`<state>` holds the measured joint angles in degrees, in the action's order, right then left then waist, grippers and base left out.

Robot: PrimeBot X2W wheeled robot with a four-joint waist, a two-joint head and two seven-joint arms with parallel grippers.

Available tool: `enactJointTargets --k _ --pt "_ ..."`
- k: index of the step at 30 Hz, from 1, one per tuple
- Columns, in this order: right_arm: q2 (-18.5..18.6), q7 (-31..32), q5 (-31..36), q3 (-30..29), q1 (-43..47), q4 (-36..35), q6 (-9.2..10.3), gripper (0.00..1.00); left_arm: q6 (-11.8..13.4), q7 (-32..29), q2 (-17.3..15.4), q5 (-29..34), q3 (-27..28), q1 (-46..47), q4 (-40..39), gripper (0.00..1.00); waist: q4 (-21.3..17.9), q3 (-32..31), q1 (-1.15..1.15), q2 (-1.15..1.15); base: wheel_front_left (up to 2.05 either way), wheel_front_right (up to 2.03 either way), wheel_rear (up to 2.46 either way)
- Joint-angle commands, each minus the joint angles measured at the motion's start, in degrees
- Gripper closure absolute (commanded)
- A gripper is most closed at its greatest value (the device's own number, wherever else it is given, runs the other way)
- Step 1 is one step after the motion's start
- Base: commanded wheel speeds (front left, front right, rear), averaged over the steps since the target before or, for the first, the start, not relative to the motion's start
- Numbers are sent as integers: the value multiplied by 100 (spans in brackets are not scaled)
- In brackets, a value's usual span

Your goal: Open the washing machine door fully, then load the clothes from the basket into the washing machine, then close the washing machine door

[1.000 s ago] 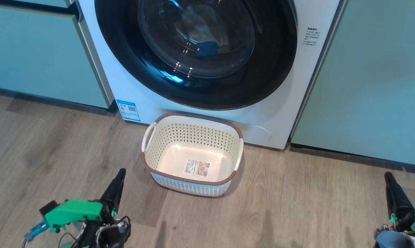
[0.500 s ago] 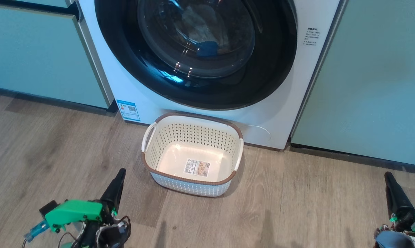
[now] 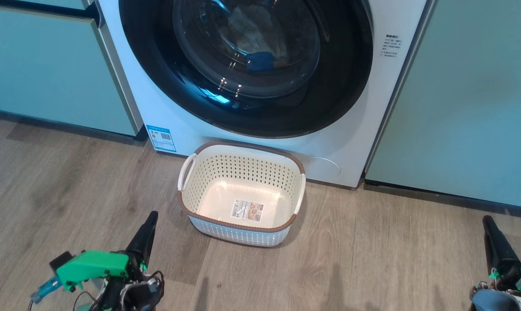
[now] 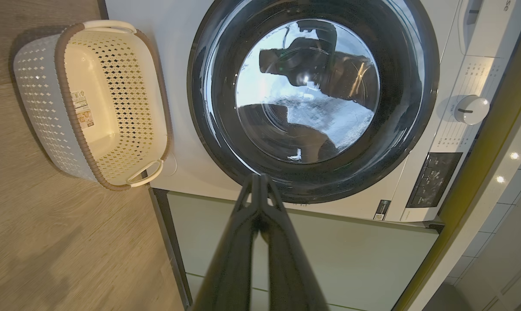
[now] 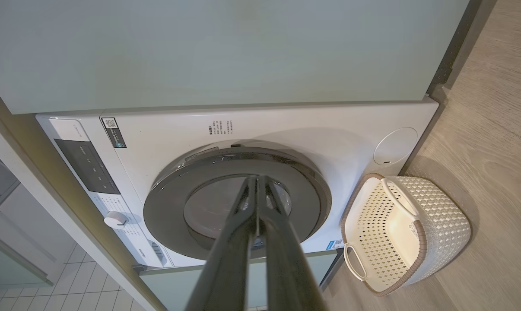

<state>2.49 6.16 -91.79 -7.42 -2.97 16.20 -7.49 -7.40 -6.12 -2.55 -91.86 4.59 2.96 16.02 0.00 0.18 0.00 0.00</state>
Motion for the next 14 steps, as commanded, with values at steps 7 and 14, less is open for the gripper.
enactJointTargets --k 7,14 --pt "41 35 -35 87 -321 -218 0 100 -9 -36 -32 -30 193 322 -199 100 0 0 0 0 0 0 0" --pt "41 36 -35 87 -321 -218 0 100 -9 -36 -32 -31 193 322 -199 100 0 0 0 0 0 0 0"
